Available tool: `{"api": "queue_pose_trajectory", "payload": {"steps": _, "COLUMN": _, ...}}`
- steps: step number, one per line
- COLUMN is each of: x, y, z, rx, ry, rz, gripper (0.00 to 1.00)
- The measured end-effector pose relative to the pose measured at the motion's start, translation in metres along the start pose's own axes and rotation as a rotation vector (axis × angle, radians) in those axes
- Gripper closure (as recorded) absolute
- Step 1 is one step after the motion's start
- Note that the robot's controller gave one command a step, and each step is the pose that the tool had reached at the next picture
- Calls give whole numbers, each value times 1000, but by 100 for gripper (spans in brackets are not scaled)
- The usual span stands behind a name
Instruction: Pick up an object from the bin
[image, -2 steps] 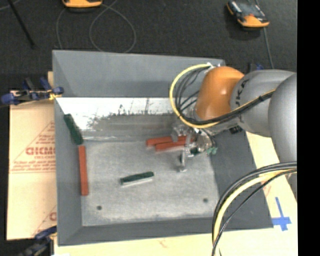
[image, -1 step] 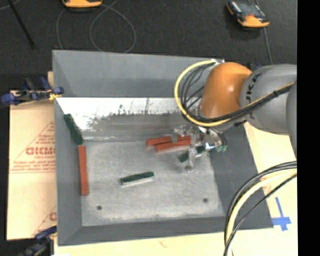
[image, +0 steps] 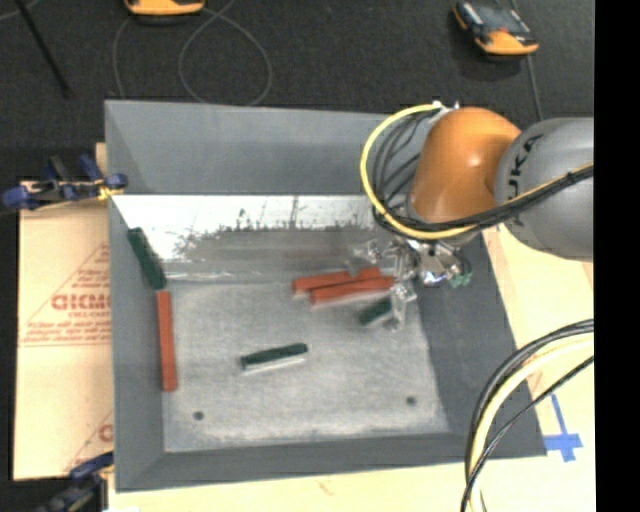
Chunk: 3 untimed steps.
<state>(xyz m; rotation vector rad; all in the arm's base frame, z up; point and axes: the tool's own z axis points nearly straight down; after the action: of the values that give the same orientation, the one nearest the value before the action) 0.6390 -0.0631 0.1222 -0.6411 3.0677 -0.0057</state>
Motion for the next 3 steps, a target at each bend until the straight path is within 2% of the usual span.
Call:
{"api": "queue_pose_trajectory", "payload": {"steps": 1, "x": -16, "y": 11, "z": 52, "rx": 0, "ry": -1, "rz": -34, "gripper": 0}}
{"api": "queue_pose_trajectory", "payload": {"steps": 2, "x": -9, "y": 1, "z": 48, "rx": 4, "ry": -6, "rz": -448, "gripper": 0}}
{"api": "queue_pose_trajectory", "payload": {"steps": 3, "x": -9, "y": 1, "z": 48, "rx": 0, "ry": -3, "rz": -446, "gripper": 100}}
